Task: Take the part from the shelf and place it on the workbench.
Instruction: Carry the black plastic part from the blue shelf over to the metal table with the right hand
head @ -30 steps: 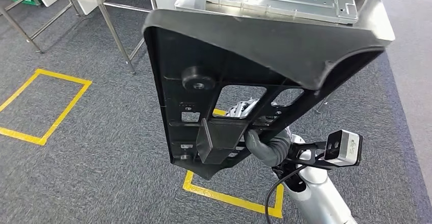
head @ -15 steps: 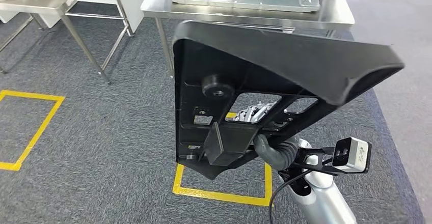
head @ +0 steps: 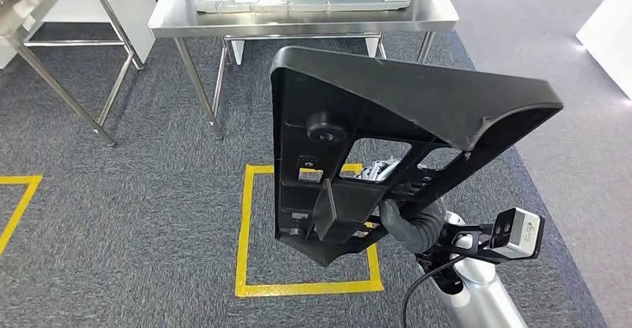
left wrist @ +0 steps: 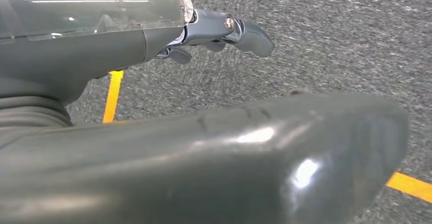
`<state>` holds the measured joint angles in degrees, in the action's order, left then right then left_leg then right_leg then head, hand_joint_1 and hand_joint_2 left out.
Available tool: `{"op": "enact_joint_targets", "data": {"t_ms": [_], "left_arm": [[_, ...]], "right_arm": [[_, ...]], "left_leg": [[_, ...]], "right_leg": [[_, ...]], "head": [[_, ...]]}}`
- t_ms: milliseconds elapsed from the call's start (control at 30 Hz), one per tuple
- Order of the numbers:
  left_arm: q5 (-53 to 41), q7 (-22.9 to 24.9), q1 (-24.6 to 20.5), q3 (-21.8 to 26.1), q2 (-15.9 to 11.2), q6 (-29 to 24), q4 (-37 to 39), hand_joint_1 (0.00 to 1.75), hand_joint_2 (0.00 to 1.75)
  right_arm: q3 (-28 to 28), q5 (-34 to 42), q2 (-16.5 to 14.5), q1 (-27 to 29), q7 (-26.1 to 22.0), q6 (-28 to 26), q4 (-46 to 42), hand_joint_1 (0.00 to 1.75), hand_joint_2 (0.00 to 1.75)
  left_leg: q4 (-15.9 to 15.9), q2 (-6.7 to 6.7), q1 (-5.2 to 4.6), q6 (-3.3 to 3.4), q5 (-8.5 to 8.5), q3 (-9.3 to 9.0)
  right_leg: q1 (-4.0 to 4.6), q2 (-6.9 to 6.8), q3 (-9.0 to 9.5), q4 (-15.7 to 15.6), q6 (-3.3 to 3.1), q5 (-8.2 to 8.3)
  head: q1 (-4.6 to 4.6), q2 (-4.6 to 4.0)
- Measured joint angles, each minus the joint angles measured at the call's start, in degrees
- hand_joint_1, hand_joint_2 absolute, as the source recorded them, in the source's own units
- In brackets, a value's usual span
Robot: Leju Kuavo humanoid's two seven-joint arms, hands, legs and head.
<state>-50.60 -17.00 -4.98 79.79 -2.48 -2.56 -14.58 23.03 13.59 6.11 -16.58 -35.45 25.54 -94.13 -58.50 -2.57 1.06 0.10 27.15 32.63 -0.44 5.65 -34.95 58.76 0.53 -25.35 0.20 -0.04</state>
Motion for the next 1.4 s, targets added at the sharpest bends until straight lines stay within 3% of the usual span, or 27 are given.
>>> {"op": "enact_joint_targets", "data": {"t_ms": [67,133,200,233,267,367,433,567,600,667,700,733,767,800,833,900,1067,1133,1200,1233,1267,1300,1333,1400], "left_arm": [[0.1,-0.3,-0.1,-0.1,0.0,0.5,0.0,0.00,0.00],[0.2,-0.5,0.0,-0.1,0.0,0.8,0.0,0.00,0.00],[0.2,-0.6,0.1,-0.1,-0.1,0.9,0.0,0.00,0.00],[0.2,-0.6,0.1,-0.1,-0.1,1.0,0.0,0.00,0.00],[0.2,-0.6,0.1,-0.1,-0.1,1.0,0.0,0.00,0.00],[0.2,-0.6,-0.1,-0.1,-0.1,1.0,0.0,0.00,0.00],[0.2,-0.6,-0.1,-0.1,-0.1,1.1,0.0,0.00,0.00],[0.2,-0.6,-0.3,-0.1,-0.1,1.1,0.0,0.00,0.00],[0.2,-0.6,-0.3,-0.1,-0.2,1.1,0.0,0.00,0.00],[0.2,-0.6,-0.3,-0.1,-0.2,1.0,0.0,0.00,0.00],[0.2,-0.6,-0.2,-0.1,-0.2,1.0,0.0,0.00,0.00],[0.2,-0.6,-0.2,-0.1,-0.2,1.0,0.0,0.00,0.00],[0.2,-0.6,-0.2,-0.1,-0.2,1.0,0.0,0.00,0.00],[0.2,-0.6,-0.1,-0.1,-0.2,1.0,0.0,0.00,0.00],[0.2,-0.6,-0.1,-0.1,-0.2,1.0,0.0,0.00,0.00],[0.2,-0.6,-0.2,-0.1,-0.2,1.0,0.0,0.00,0.00],[0.2,-0.7,-0.1,-0.1,-0.2,1.0,0.0,0.00,0.00],[0.2,-0.7,-0.2,-0.1,-0.2,1.0,0.0,0.00,0.00],[0.2,-0.7,-0.2,-0.1,-0.2,1.0,0.0,0.00,0.00],[0.2,-0.7,-0.1,-0.1,-0.1,1.0,0.0,0.00,0.00],[0.2,-0.7,-0.1,-0.1,-0.1,0.9,0.0,0.00,0.00],[0.2,-0.7,0.0,-0.1,-0.1,0.9,0.0,0.00,0.00],[0.2,-0.7,0.0,-0.1,-0.1,0.9,0.0,0.00,0.00],[0.2,-0.6,0.0,-0.1,-0.1,0.9,0.0,0.00,0.00]], "right_arm": [[-0.3,-0.2,0.1,0.0,0.0,-0.2,-0.2,1.66,1.75],[-0.6,-0.3,0.2,-0.1,0.1,-0.4,-0.4,1.66,1.75],[-0.7,-0.3,0.2,-0.2,0.2,-0.6,-0.4,1.66,1.75],[-0.7,-0.3,0.2,-0.2,0.3,-0.7,-0.4,1.66,1.75],[-0.7,-0.3,0.2,-0.2,0.3,-0.7,-0.5,1.66,1.75],[-0.8,-0.3,0.3,-0.5,0.3,-0.7,-0.5,1.66,1.75],[-0.9,-0.2,0.4,-0.8,0.3,-0.7,-0.5,1.66,1.75],[-0.8,0.1,0.4,-1.2,0.6,-0.7,-0.7,1.66,1.75],[-0.8,0.1,0.4,-1.4,0.8,-0.7,-0.8,1.66,1.75],[-0.8,0.2,0.4,-1.8,1.2,-0.7,-0.8,1.66,1.75],[-0.8,0.3,0.4,-1.8,1.4,-0.7,-0.8,1.66,1.75],[-0.8,0.4,0.4,-1.8,1.4,-0.7,-0.8,1.66,1.75],[-0.8,0.4,0.4,-1.8,1.5,-0.7,-0.8,1.66,1.75],[-0.8,0.4,0.4,-1.8,1.5,-0.6,-0.8,1.66,1.75],[-0.8,0.5,0.4,-1.8,1.6,-0.6,-0.8,1.66,1.75],[-0.8,0.6,0.4,-1.9,1.7,-0.6,-0.8,1.66,1.75],[-0.8,0.7,0.4,-1.9,1.8,-0.6,-0.9,1.66,1.75],[-0.8,0.7,0.4,-2.0,1.8,-0.6,-0.9,1.66,1.75],[-0.8,0.7,0.4,-1.7,1.7,-0.7,-0.9,1.66,1.75],[-0.8,0.7,0.4,-1.6,1.7,-0.7,-0.9,1.66,1.75],[-0.8,0.7,0.4,-1.4,1.7,-0.7,-0.9,1.66,1.75],[-0.8,0.7,0.5,-1.4,1.7,-0.7,-0.9,1.66,1.75],[-0.8,0.7,0.5,-1.3,1.6,-0.7,-0.9,1.66,1.75],[-0.8,0.7,0.5,-1.4,1.5,-0.7,-0.8,1.66,1.75]], "left_leg": [[0.6,0.58,0.19,0.86,-0.37,-0.25],[0.8,1.19,0.15,1.34,-0.47,-0.36],[0.8,1.79,0.06,1.42,-0.39,-0.35],[0.8,2.02,0.05,1.39,-0.29,-0.40],[0.8,2.18,0.05,1.31,-0.17,-0.54],[0.7,2.39,-0.08,0.74,0.45,-1.20],[0.7,2.46,-0.26,0.13,0.81,-1.39],[-0.7,2.65,-0.23,-1.13,2.06,-1.07],[-3.3,2.65,-0.18,-1.34,3.27,0.09],[-11.2,2.64,-0.14,-1.65,6.31,4.33],[-14.6,2.63,-0.12,-1.78,7.12,6.52],[-16.2,2.64,-0.10,-1.86,6.81,7.98],[-15.5,2.64,-0.07,-1.87,5.23,8.27],[-12.5,2.65,-0.05,-1.78,2.70,7.43],[-8.3,2.64,-0.05,-1.59,0.02,5.91],[-2.0,2.61,-0.31,-0.95,-2.56,3.09],[0.4,2.48,-0.35,1.02,-1.51,1.21],[0.7,2.48,-0.25,1.56,-1.08,0.34],[0.7,2.48,-0.26,1.72,-0.47,-0.24],[0.7,2.47,-0.27,1.69,-0.11,-0.63],[0.7,2.44,-0.26,1.60,0.30,-1.14],[0.7,2.42,-0.25,1.47,0.77,-1.80],[0.7,2.39,-0.23,1.28,1.29,-2.54],[0.8,2.38,-0.28,0.72,2.18,-3.61]], "right_leg": [[0.07,-1.80,-0.86,2.0,0.61,-1.37],[0.01,-4.29,-3.97,8.5,1.09,-4.84],[-0.22,-5.09,-7.48,15.2,1.45,-7.29],[-0.32,-5.21,-8.11,16.3,1.53,-7.04],[-0.39,-5.30,-7.47,14.9,1.53,-5.67],[-0.21,-5.71,-1.57,3.4,0.95,-0.52],[0.15,-5.82,0.21,-0.2,0.35,-0.08],[-0.12,-5.61,1.05,-1.0,-1.07,-0.32],[-0.26,-5.63,1.48,-1.2,-1.45,-0.42],[-0.12,-5.65,2.12,-1.3,-1.94,-0.95],[-0.06,-5.61,2.43,-1.2,-2.03,-1.26],[-0.01,-5.52,2.80,-1.2,-2.04,-1.60],[0.02,-5.43,3.29,-1.2,-1.98,-1.99],[0.03,-5.34,3.92,-1.2,-1.87,-2.44],[0.04,-5.28,4.54,-1.2,-1.70,-2.94],[0.18,-5.18,5.34,-1.2,-1.18,-3.79],[0.17,-5.19,5.23,0.9,0.30,-4.64],[-0.01,-5.32,2.23,6.5,0.77,-6.80],[-0.15,-5.34,-2.78,13.7,1.19,-9.33],[-0.23,-5.35,-4.69,15.6,1.31,-9.50],[-0.30,-5.36,-5.54,15.4,1.33,-8.38],[-0.36,-5.40,-5.24,13.1,1.28,-6.08],[-0.39,-5.50,-4.11,9.1,1.14,-3.02],[-0.13,-5.75,-2.03,2.5,0.69,0.26]], "head": [[0.20,0.00],[0.44,0.00],[0.47,0.00],[0.47,0.00],[0.47,0.00],[0.46,0.00],[0.43,-0.01],[0.33,0.00],[0.27,0.00],[0.15,0.00],[0.16,0.00],[0.15,0.00],[0.15,0.00],[0.15,0.00],[0.16,0.00],[0.14,0.01],[0.19,-0.01],[0.30,-0.01],[0.33,0.00],[0.33,0.00],[0.34,0.00],[0.34,0.00],[0.36,0.00],[0.37,0.00]]}}
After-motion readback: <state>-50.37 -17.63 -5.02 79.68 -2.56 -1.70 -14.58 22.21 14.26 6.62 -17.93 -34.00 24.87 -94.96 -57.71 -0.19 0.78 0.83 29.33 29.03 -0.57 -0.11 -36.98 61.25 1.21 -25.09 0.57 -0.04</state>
